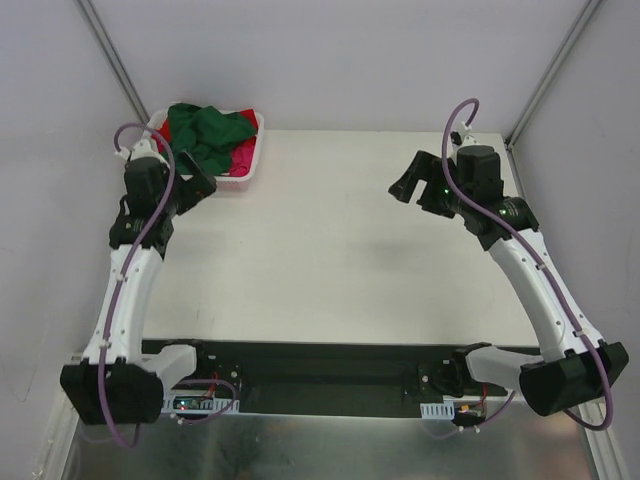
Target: Fold and stack the t-shirts
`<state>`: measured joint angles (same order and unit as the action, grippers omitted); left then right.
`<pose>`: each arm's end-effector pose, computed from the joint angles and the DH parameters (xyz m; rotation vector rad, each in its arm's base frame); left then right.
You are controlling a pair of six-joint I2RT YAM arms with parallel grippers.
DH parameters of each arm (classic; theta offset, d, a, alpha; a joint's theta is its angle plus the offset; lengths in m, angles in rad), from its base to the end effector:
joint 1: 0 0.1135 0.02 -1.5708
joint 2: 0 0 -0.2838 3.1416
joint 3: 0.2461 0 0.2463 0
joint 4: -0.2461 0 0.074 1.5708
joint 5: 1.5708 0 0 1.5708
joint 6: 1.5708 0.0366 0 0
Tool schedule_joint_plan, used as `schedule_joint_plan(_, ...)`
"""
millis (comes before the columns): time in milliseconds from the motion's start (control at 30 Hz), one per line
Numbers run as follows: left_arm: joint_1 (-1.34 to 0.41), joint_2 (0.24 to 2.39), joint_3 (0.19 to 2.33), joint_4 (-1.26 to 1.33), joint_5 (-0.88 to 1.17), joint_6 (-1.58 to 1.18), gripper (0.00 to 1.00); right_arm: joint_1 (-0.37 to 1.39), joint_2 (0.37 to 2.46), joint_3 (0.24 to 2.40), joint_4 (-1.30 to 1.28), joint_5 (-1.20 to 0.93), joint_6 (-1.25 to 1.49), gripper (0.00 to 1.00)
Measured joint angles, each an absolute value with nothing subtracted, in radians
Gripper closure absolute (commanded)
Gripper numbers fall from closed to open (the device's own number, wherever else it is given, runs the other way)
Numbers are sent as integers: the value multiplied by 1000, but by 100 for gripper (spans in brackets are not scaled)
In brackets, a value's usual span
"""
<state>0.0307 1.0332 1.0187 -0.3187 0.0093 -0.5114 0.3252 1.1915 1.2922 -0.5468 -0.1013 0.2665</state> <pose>0.2188 0.0064 0.3776 -0.5074 1.8497 -0.3338 0.2321 0.0822 0.4132 -0.1254 2.0433 0.4752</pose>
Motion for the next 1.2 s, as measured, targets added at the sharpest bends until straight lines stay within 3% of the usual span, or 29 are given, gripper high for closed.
schedule_joint_plan(233, 146, 1521, 1394, -266, 49, -614, 4, 328, 1351, 1373, -498, -191, 304, 4)
schedule_joint_plan(433, 157, 1620, 1409, -301, 38, -680, 4, 333, 1380, 1415, -484, -218, 302, 4)
schedule_joint_plan(800, 157, 1529, 1361, -296, 26, -677, 1, 333, 1368, 1421, -484, -225, 260, 4)
schedule_joint_plan(1200, 157, 976, 960, -316, 237, -586, 1, 339, 1080, 1302, -489, -203, 149, 4)
